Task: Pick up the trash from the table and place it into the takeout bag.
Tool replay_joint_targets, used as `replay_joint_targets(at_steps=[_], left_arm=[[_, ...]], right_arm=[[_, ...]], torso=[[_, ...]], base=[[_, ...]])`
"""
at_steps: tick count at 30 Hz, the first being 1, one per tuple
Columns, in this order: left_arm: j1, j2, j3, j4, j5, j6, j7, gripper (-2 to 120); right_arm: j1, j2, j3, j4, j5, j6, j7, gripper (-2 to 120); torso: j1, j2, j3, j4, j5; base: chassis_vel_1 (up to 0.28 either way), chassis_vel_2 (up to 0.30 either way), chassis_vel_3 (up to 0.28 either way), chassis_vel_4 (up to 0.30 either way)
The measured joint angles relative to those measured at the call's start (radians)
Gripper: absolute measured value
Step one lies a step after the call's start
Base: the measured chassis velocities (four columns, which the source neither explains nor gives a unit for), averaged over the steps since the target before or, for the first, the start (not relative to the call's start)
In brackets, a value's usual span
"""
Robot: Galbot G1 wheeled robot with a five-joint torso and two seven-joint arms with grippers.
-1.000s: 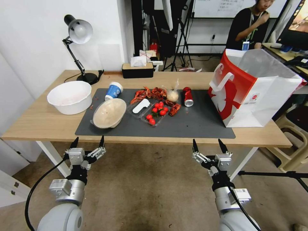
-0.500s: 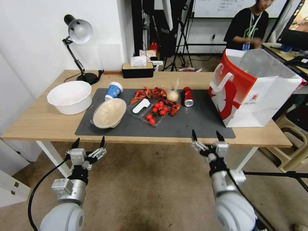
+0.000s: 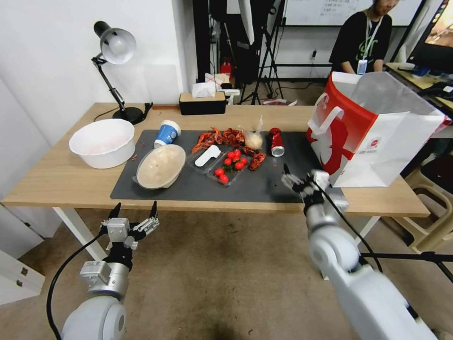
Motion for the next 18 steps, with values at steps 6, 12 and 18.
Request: replay_joint_targets(at_steps=[6,12,18], left_arm=[[0.002,-0.005,-0.004,-0.003,0.0,0.0,0.0,100],[0.008,-0.013,-0.005,-0.003,0.001,-0.006,-0.001,100],[0.01,-0.017,-0.01,-0.003,0.003,-0.01,-0.001,100]], right_arm=[[0.171,0.0,-0.103,-0.112,0.083,-0.03,0.033,100],[0.269,0.01,-0.161,-0.208,0.114,-0.052,0.055,100],[0.376,0.027,-0.219,-0.327,0.169,-0.075,0.068,100]], torso=[[0.0,0.0,0.0,0.0,-0.0002],[0.0,0.0,0.0,-0.0003,-0.0002],[0.0,0.0,0.0,-0.0001,-0.0001]], base=[[0.0,0.0,0.0,0.0],[0.0,0.0,0.0,0.0],[0.0,0.0,0.0,0.0]])
